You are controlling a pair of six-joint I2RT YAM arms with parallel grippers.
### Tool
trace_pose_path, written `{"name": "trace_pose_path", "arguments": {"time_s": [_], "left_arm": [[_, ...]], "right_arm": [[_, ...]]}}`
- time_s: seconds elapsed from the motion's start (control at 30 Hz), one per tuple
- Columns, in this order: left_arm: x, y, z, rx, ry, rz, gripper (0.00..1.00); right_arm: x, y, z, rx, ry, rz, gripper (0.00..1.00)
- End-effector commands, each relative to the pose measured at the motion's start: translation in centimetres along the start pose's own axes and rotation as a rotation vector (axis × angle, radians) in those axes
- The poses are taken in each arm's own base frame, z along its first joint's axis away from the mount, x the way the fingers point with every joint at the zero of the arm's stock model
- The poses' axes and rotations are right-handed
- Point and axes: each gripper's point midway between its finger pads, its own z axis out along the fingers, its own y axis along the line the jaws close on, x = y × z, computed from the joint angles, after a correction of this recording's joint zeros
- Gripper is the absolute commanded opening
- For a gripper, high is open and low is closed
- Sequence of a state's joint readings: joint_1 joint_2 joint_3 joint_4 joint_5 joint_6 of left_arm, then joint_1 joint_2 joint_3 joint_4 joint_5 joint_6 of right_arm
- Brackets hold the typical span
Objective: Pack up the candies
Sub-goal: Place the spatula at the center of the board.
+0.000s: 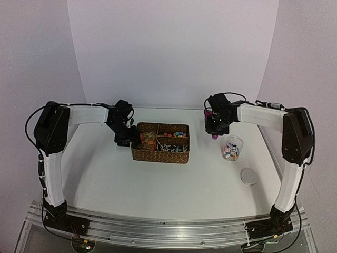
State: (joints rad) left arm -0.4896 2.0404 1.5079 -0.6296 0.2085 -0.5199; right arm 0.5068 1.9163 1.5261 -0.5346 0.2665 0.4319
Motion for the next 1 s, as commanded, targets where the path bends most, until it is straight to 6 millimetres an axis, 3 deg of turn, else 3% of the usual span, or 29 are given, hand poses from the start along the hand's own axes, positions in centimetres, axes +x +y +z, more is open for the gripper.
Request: {"name": "trace_pose_path", "arguments": {"time_s": [0.0, 0.27, 0.53, 0.77, 0.97], "left_arm": [[-3.3, -2.7, -4.8, 0.064, -0.122, 0.047, 0.67], [-4.0, -3.6, -6.3, 0.087, -0.156, 0.090, 0.85], [-6.8, -4.5, -9.4, 0.104, -0.249, 0.175, 0.90], [-7.2, -4.7, -10.7, 0.120, -0.279, 0.224, 0.91], [-7.2, -4.8, -10.9, 0.126, -0.280, 0.231, 0.91]], "right_arm": [[0.3, 1.2, 2.4, -0.006, 0.018, 0.073, 0.00], [2.7, 1.3, 6.3, 0.021, 0.099, 0.085, 0.00], [5.2, 0.5, 9.1, 0.078, 0.154, 0.062, 0.18], [4.9, 0.6, 8.8, 0.080, 0.144, 0.045, 0.48], [1.7, 2.4, 6.2, 0.005, 0.089, 0.027, 0.54]]}}
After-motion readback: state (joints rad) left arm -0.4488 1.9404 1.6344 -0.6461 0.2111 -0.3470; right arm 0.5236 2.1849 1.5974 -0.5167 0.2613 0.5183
